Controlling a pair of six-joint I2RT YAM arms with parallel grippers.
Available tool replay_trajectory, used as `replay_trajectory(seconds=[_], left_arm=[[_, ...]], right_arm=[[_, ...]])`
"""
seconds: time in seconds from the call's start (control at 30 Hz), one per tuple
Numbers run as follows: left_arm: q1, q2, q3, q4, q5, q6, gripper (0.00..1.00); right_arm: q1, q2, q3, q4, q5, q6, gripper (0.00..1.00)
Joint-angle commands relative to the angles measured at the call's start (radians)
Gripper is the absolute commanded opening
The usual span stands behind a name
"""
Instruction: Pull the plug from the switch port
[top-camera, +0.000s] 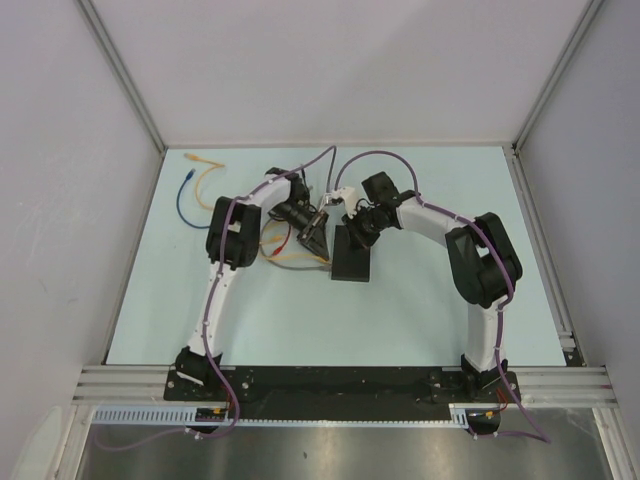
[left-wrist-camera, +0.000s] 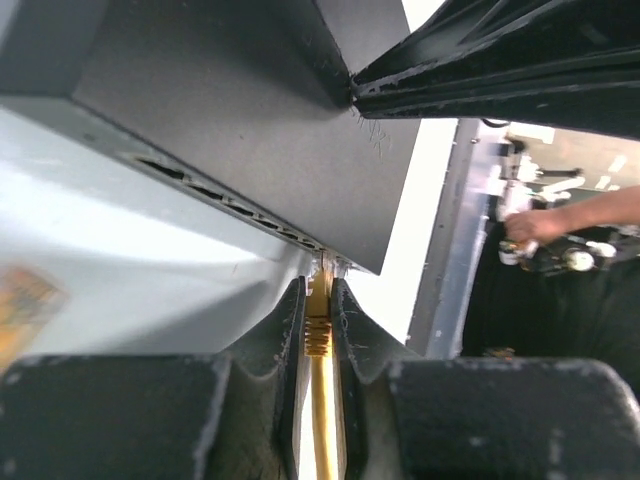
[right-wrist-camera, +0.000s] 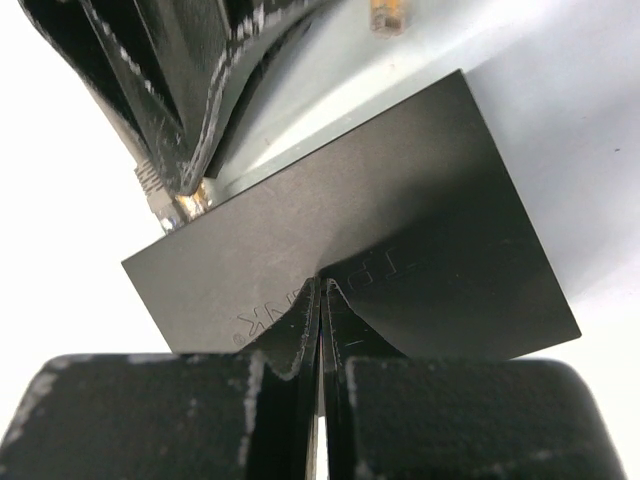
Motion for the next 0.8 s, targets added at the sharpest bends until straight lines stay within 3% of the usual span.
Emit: replay_trajectory(seconds=[0.0,0.17,0.27,0.37,0.5,0.63,0.77], left_arm=[[0.046,-0.05,0.084,0.009,-0.056,0.039,0.0],[0.06,-0.108,0.054,-0.066,-0.139,0.109,0.0],[0.069,-0.165,-0.049,-0.061,-0.234,0.158,0.0],[0.095,-0.223,-0.101,-0.051,-0.225,0.161,0.0],[0.112,-0.321,-0.057,-0.043,-0.216,0.154,0.0],[0.14,-0.423,-0.055,0.063,-0.349,0.077,0.0],[0.193,-0.473,-0.062,0.219,-0.601,0.016,0.0]], right_arm=[[0.003,0.045,-0.039,-0.07,0.075,-0.025,0.0],[0.005,0.046,-0.039,-0.064,0.075,-0.023,0.0],[0.009,0.051,-0.037,-0.055,0.075,-0.023,0.0],[0.014,0.054,-0.037,-0.053,0.077,-0.023,0.0],[0.017,0.053,-0.039,-0.058,0.081,-0.028,0.0],[0.022,0.046,-0.04,-0.055,0.084,-0.036,0.0],[0.031,0.045,-0.039,-0.046,0.092,-0.046,0.0]])
